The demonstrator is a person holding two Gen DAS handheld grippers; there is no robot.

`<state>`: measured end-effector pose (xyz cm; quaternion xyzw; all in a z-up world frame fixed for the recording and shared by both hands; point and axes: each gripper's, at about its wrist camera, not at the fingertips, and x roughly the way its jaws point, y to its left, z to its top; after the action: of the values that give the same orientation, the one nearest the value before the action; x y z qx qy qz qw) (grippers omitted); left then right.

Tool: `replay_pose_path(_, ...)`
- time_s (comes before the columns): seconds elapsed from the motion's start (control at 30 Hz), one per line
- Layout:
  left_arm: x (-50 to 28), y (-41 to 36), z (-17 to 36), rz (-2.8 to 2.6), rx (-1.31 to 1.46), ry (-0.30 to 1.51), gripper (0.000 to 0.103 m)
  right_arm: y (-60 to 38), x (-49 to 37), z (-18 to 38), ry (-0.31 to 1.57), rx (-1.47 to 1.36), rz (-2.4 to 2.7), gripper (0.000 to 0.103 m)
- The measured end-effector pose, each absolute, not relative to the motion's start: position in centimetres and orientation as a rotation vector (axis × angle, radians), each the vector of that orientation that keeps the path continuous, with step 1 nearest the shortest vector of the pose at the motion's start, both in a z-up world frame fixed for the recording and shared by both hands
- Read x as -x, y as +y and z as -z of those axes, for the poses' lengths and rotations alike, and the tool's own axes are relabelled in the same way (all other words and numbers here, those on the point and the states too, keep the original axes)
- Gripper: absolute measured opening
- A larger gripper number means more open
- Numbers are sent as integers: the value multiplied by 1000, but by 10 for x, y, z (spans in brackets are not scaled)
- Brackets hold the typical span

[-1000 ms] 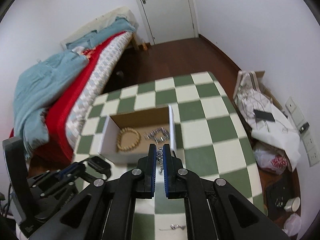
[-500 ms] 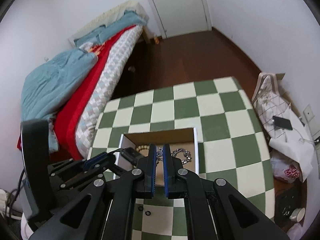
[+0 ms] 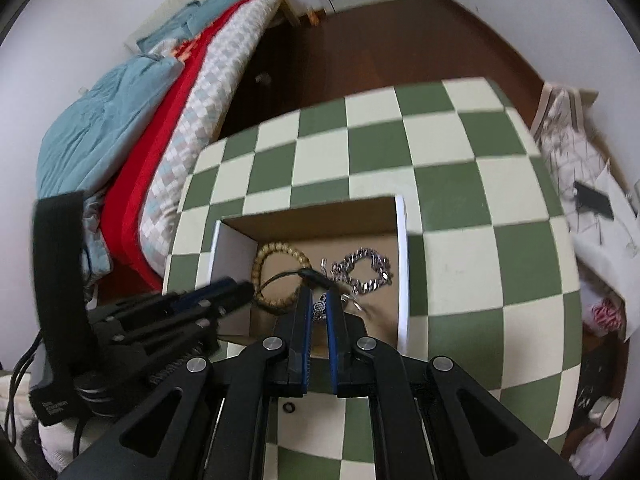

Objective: Organize jewelry
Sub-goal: 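Carry the watch band and chain bracelet into the box and open both tools, then lift both tools away from the box toward the remaining earrings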

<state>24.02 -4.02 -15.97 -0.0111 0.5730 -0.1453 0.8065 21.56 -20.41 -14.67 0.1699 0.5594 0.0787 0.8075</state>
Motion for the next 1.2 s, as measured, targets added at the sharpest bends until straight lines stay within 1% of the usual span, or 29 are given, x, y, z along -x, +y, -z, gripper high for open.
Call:
replay_pose_path(0.03, -240, -38, 156, 302, 18, 1210, 90, -204, -217, 148, 1211, -356, -163, 9)
replay_pose_path(0.07, -239, -35, 152, 286, 5, 1195, 90, -204, -217, 150, 1221, -353, -155, 11)
replay_pose_path(0.1, -239, -34, 150, 270, -8, 1186, 91, -205, -218, 150, 1225, -346, -143, 22)
replay_pose_path(0.13, -238, -32, 147, 241, -34, 1171, 98, -205, -217, 150, 1227, -328, -125, 41)
replay_pose_path(0.17, -237, -29, 145, 214, -56, 1155, 103, -205, -217, 149, 1226, -321, -119, 50)
replay_pose_path(0.2, -236, -27, 143, 197, -66, 1140, 103, -205, -216, 148, 1225, -307, -106, 63)
replay_pose_path(0.23, -234, -25, 142, 183, -77, 1123, 103, -204, -215, 147, 1222, -285, -87, 67)
replay_pose_path(0.3, -230, -20, 140, 145, -94, 1094, 103, -203, -213, 146, 1218, -249, -57, 68)
replay_pose_path(0.37, -226, -17, 140, 124, -100, 1079, 103, -201, -212, 146, 1221, -202, -18, 82)
replay_pose_path(0.4, -222, -15, 141, 109, -106, 1067, 103, -200, -211, 147, 1222, -179, 1, 94)
replay_pose_path(0.43, -220, -14, 141, 102, -111, 1060, 103, -198, -209, 148, 1222, -146, 27, 99)
replay_pose_path(0.5, -214, -11, 142, 87, -117, 1044, 103, -194, -206, 151, 1226, -107, 51, 99)
replay_pose_path(0.6, -207, -7, 142, 69, -122, 1035, 103, -191, -202, 156, 1237, -80, 65, 103)
replay_pose_path(0.77, -197, -3, 137, 34, -145, 1017, 103, -185, -194, 155, 1222, -57, 87, 103)
replay_pose_path(1.03, -173, 4, 116, 19, -135, 967, 103, -174, -177, 135, 1163, -22, 101, 103)
replay_pose_path(1.2, -152, 9, 96, -5, -120, 905, 103, -171, -160, 116, 1106, -12, 115, 103)
